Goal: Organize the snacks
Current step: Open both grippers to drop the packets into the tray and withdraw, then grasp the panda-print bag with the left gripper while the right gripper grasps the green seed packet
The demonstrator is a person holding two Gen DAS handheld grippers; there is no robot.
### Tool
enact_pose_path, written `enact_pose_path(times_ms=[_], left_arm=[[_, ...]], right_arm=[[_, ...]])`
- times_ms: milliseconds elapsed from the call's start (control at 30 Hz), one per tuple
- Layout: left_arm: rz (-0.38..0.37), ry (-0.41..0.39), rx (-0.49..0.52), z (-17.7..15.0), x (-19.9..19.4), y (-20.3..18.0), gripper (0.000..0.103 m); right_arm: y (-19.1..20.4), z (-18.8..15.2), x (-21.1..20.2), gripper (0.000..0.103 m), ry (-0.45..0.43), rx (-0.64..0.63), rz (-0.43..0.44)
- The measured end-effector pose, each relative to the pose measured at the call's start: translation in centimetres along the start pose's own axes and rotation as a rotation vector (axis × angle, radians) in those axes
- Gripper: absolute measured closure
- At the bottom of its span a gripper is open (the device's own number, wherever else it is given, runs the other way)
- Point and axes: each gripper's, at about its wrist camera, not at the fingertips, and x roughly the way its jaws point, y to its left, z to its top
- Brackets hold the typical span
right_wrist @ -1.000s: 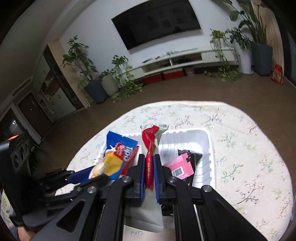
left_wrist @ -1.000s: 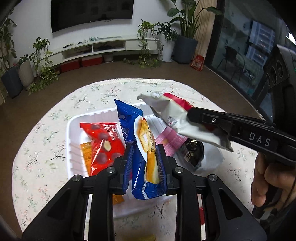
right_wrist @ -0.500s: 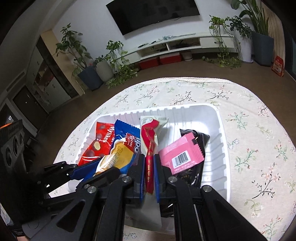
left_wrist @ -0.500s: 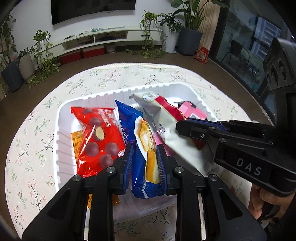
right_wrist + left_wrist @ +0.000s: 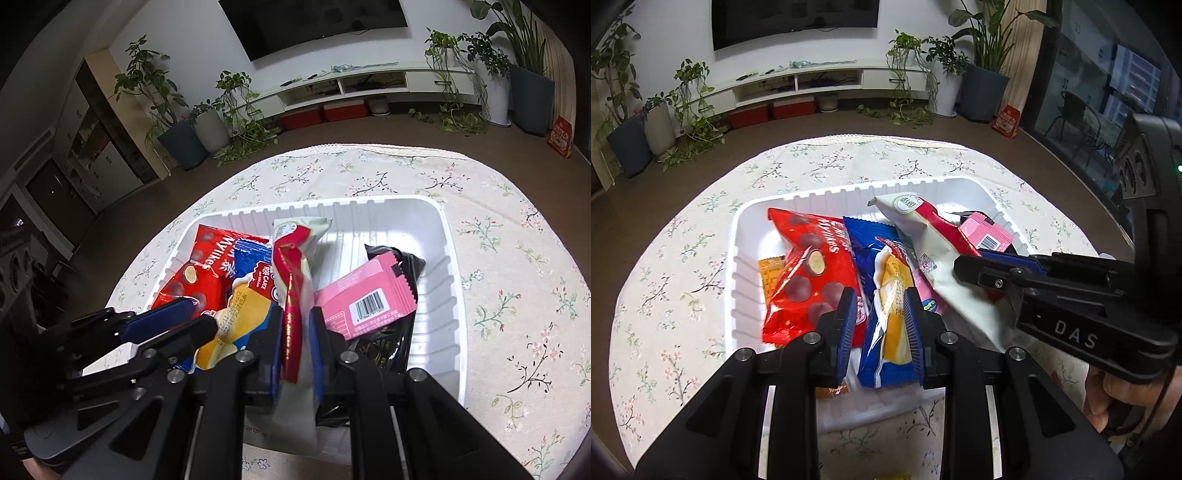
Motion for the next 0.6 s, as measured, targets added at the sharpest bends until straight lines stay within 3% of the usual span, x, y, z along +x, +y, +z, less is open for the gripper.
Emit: enact_pose_path(times_ms=[33, 67, 100, 133, 200, 233, 300, 367, 433, 533, 600], left_arm=[[0.004, -0.004, 0.0, -0.3, -0.5, 0.0, 0.068], [0.016, -0.011, -0.002, -0.5, -1.0, 0.1, 0.048], [0.025, -0.017, -0.003, -0.6, -1.5, 0.1, 0.04], [0.031, -0.023, -0.005, -0.8, -1.9, 0.2, 0.033], [0.029, -0.037, -0.016, -1.2, -3.0, 0.6, 0.033], [0.033, -0.043, -0.025, -1.5, -3.7, 0.9, 0.033], [0.042, -0.07, -0.053, -2.0, -5.4, 1.6, 0.021], [0.057, -0.11, -0.08, -2.9, -7.3, 2.3, 0.0], [0.086, -0.139, -0.09, -4.2, -9.4, 2.9, 0.0], [0.087, -0.15, -0.113, -6.4, -11.9, 3.8, 0.0], [0.084, -0.19, -0.117, -8.5, -14.0, 4.0, 0.0]], right_arm=[[0.1, 0.0, -0.1, 0.083, 0.001, 0.0, -0.002], [0.0, 0.0, -0.1, 0.082, 0.003, -0.001, -0.006], [0.0, -0.1, -0.2, 0.076, 0.004, -0.001, -0.008], [0.0, -0.1, -0.2, 0.066, 0.007, -0.001, -0.011], [-0.2, -0.2, -0.2, 0.054, 0.012, 0.003, -0.017], [-0.2, -0.3, -0.3, 0.054, 0.012, 0.004, -0.016], [-0.1, -0.4, -0.6, 0.053, 0.011, -0.002, -0.011], [0.0, -0.5, -1.2, 0.048, 0.003, -0.006, -0.006], [-0.1, -0.5, -2.2, 0.033, -0.016, 0.003, 0.006], [-0.4, -0.4, -4.6, 0.019, -0.076, 0.032, 0.034], [-0.8, -0.6, -7.0, 0.016, -0.123, 0.057, 0.051]])
